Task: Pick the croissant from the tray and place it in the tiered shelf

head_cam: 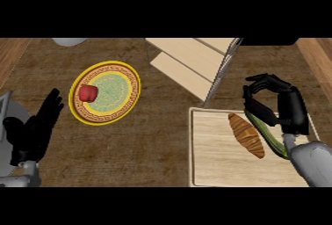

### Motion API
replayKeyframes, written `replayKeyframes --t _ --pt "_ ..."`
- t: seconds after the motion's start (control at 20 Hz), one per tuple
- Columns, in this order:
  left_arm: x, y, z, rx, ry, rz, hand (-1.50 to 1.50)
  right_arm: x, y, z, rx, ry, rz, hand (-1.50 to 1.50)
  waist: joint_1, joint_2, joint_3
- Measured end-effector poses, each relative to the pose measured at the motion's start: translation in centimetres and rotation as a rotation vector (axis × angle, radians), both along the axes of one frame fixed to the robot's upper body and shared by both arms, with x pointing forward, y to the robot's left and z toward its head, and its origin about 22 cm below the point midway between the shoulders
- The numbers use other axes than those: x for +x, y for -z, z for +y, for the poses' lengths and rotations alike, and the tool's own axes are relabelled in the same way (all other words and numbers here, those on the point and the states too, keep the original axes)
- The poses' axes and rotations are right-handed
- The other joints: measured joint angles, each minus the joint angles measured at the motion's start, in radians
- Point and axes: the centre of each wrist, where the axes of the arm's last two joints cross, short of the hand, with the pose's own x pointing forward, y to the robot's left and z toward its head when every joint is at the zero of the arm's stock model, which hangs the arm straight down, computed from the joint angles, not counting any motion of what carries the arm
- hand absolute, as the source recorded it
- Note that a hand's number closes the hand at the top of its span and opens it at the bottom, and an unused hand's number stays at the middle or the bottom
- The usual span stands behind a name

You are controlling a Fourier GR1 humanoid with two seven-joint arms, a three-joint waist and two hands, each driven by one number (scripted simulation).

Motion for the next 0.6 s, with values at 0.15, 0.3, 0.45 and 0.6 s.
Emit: replayKeyframes --t 0.15,0.3,0.45,0.6 --pt "-1.0 1.1 1.5 -0.015 -0.008 0.035 0.00 -2.3 3.2 2.6 -0.055 0.068 0.003 -1.50 0.004 -0.001 0.001" --pt "-1.5 1.7 2.3 -0.024 -0.009 0.056 0.00 -4.8 4.6 5.3 -0.082 0.063 0.038 -1.50 0.006 -0.001 0.002" --pt "-2.0 2.2 3.6 -0.027 -0.014 0.063 0.00 -6.7 4.6 6.3 -0.154 0.103 0.066 -1.50 0.001 -0.003 0.002" --pt "-2.4 2.2 4.3 -0.020 -0.020 0.067 0.00 -7.1 4.3 5.1 -0.292 0.164 0.105 -1.50 -0.003 -0.006 0.000"
